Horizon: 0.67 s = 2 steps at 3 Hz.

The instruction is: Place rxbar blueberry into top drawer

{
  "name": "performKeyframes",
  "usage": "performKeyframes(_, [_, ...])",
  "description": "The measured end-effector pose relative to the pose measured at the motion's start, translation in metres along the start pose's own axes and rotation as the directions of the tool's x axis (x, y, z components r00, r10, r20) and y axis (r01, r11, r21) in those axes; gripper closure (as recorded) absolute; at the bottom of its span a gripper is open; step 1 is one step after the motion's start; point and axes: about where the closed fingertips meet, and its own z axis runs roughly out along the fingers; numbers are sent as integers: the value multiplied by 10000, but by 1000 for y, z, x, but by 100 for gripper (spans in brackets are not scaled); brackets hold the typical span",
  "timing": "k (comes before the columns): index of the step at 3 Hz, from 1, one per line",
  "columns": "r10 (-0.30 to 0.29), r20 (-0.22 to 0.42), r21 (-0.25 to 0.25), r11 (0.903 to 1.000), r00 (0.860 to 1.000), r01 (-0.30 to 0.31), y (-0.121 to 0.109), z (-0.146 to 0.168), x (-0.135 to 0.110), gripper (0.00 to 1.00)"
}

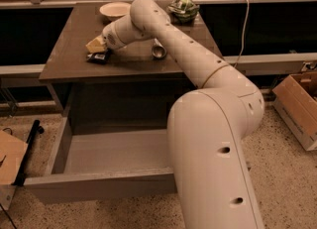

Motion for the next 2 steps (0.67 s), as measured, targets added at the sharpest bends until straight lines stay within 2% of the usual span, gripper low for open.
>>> performKeyframes(1, [0, 0, 0, 10000, 10000, 0, 0, 0, 0, 82])
performKeyframes(2, [0, -1, -1, 10000, 10000, 0, 0, 0, 0, 58])
